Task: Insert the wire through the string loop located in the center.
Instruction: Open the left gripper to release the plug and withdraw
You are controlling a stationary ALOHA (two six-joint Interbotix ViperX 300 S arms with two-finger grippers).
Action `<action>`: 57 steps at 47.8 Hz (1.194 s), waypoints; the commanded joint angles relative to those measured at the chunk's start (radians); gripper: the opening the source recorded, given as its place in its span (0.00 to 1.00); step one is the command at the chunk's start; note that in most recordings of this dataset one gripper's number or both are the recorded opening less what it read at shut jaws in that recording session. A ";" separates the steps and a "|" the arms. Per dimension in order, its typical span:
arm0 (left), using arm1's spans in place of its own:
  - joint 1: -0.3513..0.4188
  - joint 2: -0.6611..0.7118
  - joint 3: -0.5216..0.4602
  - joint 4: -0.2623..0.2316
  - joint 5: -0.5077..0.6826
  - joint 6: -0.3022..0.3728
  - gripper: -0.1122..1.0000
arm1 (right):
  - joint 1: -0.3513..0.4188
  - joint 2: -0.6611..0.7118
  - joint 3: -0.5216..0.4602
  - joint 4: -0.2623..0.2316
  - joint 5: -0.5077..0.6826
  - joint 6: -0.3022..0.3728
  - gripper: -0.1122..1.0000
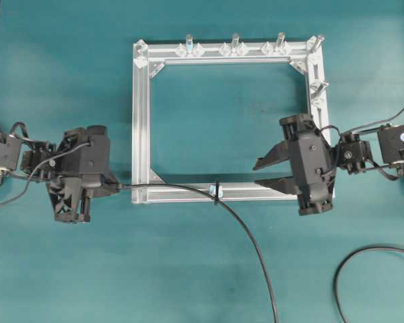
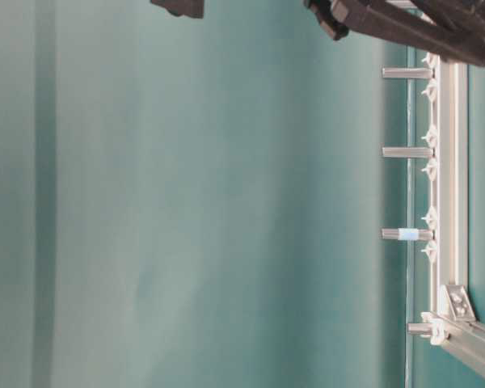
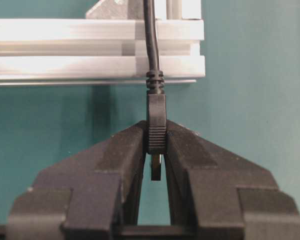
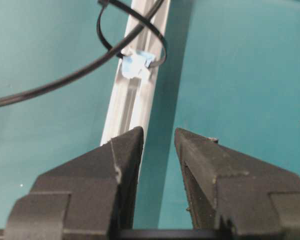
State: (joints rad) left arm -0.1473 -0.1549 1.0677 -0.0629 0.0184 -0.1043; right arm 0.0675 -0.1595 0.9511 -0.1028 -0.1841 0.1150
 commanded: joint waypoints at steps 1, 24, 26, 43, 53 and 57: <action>-0.012 0.003 -0.009 0.002 -0.006 -0.011 0.21 | 0.000 -0.018 -0.005 -0.002 -0.011 0.002 0.42; -0.014 -0.009 -0.034 0.000 0.012 -0.005 0.62 | 0.000 -0.018 -0.003 -0.002 -0.011 0.002 0.42; -0.014 -0.012 -0.035 0.002 0.012 -0.003 0.60 | 0.000 -0.020 -0.003 -0.002 -0.012 0.002 0.42; -0.014 -0.094 -0.043 0.003 0.032 0.000 0.60 | 0.000 -0.020 -0.005 -0.002 -0.014 0.002 0.42; -0.011 -0.184 -0.041 0.008 0.061 0.017 0.59 | 0.000 -0.020 -0.008 -0.002 -0.044 0.002 0.42; -0.003 -0.224 -0.041 0.008 0.078 0.029 0.59 | 0.000 -0.020 -0.008 -0.002 -0.057 0.002 0.42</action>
State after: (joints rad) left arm -0.1565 -0.3344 1.0400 -0.0598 0.0874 -0.0905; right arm 0.0675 -0.1595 0.9557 -0.1028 -0.2224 0.1166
